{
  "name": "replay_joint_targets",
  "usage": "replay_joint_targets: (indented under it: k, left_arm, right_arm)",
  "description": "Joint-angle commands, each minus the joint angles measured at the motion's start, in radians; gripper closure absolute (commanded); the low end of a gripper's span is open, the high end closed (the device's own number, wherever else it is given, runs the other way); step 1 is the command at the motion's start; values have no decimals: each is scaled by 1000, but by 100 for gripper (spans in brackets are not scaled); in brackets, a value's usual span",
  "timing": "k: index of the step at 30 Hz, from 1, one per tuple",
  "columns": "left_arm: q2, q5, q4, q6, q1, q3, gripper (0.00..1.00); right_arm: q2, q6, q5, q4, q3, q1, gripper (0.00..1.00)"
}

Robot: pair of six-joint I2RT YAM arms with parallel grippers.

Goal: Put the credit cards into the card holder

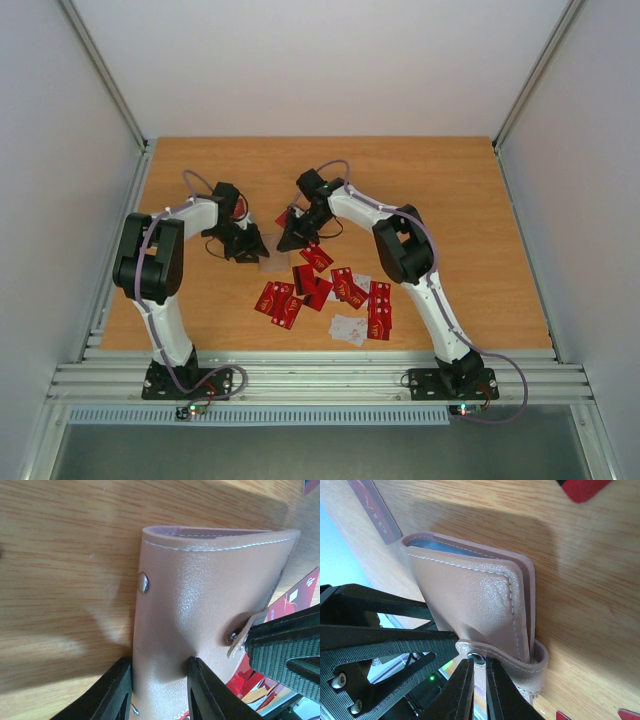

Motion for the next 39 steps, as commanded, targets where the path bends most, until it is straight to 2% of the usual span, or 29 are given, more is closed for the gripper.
replay_joint_targets:
  k: [1,7,20,29,39]
  left_arm:
    - [43,-14,16,10,-19,12,67]
    - [49,-12,13,18,-27,14,67]
    - [67,-3,20,30,-33,13,67]
    - [87,16,34,37,-34,2,68]
    - [97,24,26,59,-35,-12,68]
  right_arm:
    - [45,-19,51,-54,50,24,91]
    - [49,-55,121,-130,90,52,92]
    - [133,-137,360,-368,298,131,92]
    - [261,-97,501,-519,484,158,93]
    - [376,-47,552,-618,646,158,99]
